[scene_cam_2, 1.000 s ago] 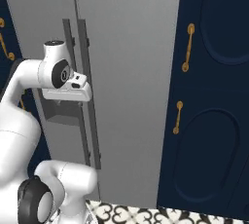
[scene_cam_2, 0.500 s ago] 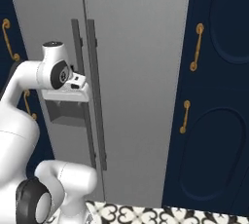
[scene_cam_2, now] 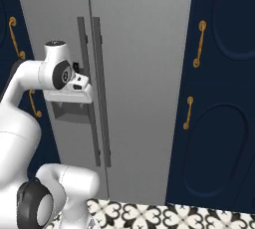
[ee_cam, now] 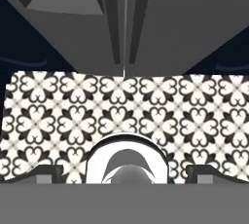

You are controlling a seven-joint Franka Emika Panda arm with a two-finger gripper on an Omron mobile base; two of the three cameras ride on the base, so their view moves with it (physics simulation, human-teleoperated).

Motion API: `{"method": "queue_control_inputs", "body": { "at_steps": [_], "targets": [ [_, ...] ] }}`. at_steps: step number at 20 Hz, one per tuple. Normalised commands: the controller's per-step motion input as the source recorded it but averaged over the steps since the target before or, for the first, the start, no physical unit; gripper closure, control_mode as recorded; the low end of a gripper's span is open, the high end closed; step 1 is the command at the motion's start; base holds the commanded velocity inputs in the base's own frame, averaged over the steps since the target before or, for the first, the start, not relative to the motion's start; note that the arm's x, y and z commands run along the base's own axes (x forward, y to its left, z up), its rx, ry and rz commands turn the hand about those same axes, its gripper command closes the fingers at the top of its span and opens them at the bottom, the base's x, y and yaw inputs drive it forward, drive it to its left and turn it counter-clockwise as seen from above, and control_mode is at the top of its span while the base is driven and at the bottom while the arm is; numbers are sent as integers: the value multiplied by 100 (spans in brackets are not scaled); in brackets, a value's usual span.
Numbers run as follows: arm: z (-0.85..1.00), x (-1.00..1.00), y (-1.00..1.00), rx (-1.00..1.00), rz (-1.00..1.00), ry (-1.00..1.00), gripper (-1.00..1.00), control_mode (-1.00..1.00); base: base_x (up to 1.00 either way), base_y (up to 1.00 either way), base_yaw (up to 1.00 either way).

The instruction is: Take the strawberry from the fridge and place it on top of the pancake, located on the dining counter.

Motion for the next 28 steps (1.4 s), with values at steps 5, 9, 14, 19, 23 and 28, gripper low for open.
{"method": "queue_control_inputs", "body": {
  "at_steps": [5, 9, 14, 19, 23, 28],
  "targets": [
    [-3, 14, 0, 0, 1, -13, -100, -100, 0, 2, 0],
    [0, 16, -12, 6, 9, -58, -100, -100, 0, 0, 0],
    [33, 25, 0, 2, 1, -39, -100, -100, 0, 0, 0],
    [51, 52, 0, 0, -4, -13, -100, -100, 0, 0, 0],
    [28, 59, -6, 0, -11, -1, -100, -100, 0, 0, 0],
    [2, 60, -20, 1, -1, -1, -100, -100, 0, 0, 0]
  ]
}}
